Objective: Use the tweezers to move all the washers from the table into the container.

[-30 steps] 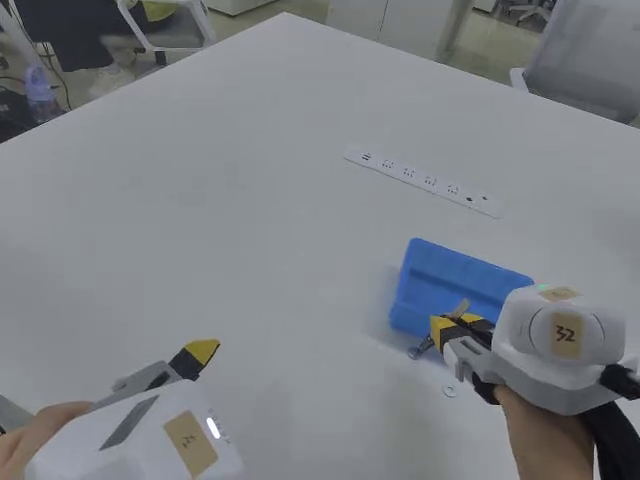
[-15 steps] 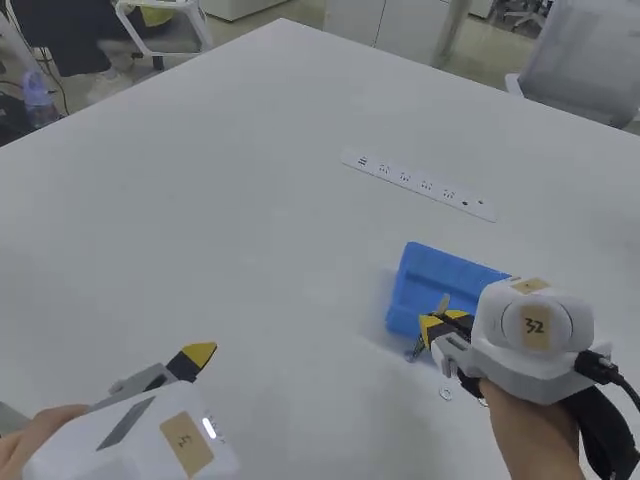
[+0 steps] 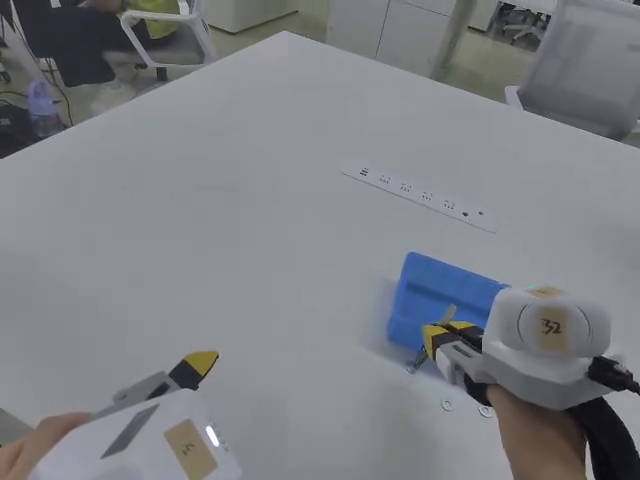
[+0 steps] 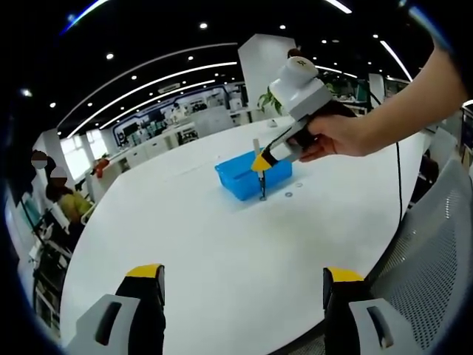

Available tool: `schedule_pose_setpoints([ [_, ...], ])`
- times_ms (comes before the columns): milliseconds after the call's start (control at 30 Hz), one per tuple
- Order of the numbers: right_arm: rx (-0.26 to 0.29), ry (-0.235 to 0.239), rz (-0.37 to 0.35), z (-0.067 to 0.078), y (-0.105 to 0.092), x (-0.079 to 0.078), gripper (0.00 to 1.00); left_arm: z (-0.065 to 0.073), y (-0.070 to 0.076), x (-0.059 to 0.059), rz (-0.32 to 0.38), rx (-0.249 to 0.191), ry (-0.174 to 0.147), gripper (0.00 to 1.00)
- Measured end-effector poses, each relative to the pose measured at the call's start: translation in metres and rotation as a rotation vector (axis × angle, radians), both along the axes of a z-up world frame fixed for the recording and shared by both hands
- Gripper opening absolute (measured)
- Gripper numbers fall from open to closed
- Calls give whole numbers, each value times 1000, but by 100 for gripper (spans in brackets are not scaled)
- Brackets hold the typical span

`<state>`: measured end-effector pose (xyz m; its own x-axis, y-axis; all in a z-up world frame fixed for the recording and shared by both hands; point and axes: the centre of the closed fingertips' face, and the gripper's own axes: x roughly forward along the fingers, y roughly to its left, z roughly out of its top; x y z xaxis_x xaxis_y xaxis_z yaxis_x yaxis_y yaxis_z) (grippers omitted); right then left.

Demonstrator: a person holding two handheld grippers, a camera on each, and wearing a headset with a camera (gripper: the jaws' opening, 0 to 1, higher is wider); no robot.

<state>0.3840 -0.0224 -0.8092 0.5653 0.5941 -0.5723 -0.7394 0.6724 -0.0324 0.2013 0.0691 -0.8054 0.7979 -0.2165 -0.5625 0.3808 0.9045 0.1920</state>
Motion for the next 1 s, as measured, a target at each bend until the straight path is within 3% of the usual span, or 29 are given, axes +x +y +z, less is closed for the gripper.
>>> schedule_pose_setpoints([
  [100,-5,2,-2,-2,0,1,2,-2,1,1,18,11,5,89],
  [167,2,11,-6,-3,1,1,2,3,2,2,19,1,-16,87],
  [267,15,27,-8,-5,2,-1,2,4,0,2,18,-25,-13,90],
  [733,-75,-45,45,-6,2,-6,2,4,-3,2,17,-42,-13,96],
  [1000,-69,-35,29,-7,-1,-3,2,4,-3,2,16,-39,-12,95],
])
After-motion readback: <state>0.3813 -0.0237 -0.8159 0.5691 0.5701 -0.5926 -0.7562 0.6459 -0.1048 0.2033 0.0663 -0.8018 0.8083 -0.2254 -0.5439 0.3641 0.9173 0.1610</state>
